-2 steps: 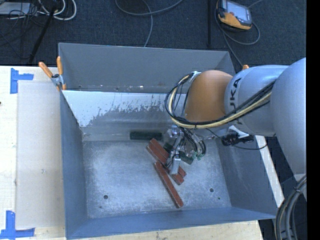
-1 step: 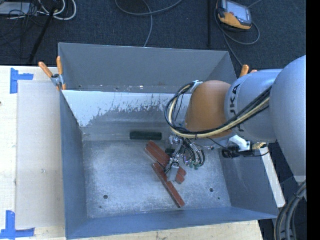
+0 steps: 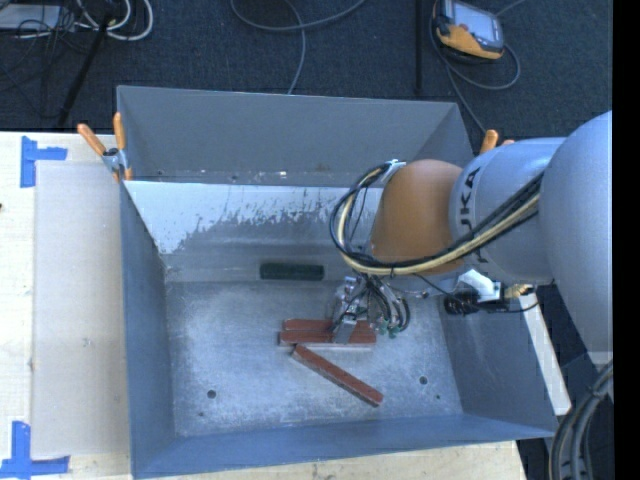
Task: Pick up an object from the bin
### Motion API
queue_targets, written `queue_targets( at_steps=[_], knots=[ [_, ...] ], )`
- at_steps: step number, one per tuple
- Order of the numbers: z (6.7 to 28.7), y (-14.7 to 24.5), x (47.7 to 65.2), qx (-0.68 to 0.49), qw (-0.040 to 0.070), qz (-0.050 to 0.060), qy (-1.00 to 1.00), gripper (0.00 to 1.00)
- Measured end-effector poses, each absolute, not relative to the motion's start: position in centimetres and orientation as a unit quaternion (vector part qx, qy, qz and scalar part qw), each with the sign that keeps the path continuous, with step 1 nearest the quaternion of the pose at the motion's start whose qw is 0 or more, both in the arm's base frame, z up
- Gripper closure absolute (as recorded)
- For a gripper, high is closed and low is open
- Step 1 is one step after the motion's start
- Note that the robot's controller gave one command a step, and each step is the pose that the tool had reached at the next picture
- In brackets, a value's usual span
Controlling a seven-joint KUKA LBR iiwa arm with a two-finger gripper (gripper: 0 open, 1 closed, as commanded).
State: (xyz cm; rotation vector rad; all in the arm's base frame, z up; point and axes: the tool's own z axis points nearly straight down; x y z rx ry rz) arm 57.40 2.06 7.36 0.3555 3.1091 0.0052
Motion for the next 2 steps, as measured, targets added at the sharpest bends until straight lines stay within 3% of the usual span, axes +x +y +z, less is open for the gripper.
queue_targets(
  at_steps=[1,2],
  knots=[
    [14.1,2.0,57.6,0.114,0.003,0.001,0.994,1.00],
    [17.2,2.0,57.6,0.114,0.000,0.000,0.993,1.00]
  ],
)
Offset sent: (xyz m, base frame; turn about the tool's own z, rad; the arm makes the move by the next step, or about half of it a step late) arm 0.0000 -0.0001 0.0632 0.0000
